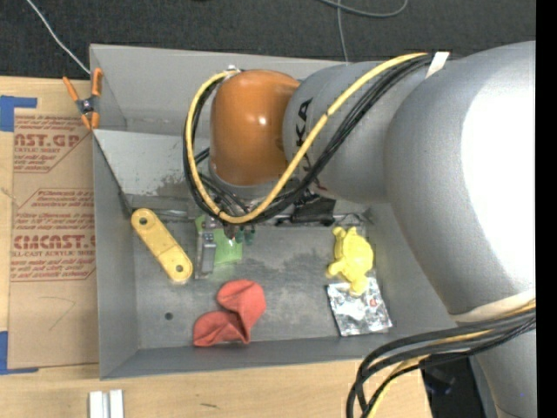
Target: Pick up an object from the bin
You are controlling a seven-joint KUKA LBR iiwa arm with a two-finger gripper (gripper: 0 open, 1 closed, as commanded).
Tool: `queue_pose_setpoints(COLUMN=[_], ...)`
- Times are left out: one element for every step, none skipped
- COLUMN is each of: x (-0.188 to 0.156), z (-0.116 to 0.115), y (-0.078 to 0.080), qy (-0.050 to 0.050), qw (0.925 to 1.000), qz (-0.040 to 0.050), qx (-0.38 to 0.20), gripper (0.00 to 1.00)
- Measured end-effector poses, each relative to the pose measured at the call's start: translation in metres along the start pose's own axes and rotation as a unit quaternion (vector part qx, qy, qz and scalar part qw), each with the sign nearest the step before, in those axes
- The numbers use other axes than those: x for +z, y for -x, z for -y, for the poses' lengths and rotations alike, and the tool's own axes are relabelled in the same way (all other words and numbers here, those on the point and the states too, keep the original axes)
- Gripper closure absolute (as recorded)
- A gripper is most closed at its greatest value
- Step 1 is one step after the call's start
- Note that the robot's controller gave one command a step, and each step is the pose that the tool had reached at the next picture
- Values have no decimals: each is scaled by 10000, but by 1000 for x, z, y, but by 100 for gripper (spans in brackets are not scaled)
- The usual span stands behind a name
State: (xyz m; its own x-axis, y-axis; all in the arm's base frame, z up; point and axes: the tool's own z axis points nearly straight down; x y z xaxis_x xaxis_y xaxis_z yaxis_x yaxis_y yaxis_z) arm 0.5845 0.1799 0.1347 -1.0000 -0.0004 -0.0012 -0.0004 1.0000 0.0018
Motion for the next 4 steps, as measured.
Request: queue_pose_setpoints(x=[55, 67, 65, 65], z=[23, 25, 66, 66], y=[-78, -100, -103, -103], qy=[-3, 15, 3, 4], qw=[9971, 9967, 9961, 9961], qz=[-27, 98, -24, -24], qx=[-762, -807, -880, -880], gripper=[0, 0, 100, 100])
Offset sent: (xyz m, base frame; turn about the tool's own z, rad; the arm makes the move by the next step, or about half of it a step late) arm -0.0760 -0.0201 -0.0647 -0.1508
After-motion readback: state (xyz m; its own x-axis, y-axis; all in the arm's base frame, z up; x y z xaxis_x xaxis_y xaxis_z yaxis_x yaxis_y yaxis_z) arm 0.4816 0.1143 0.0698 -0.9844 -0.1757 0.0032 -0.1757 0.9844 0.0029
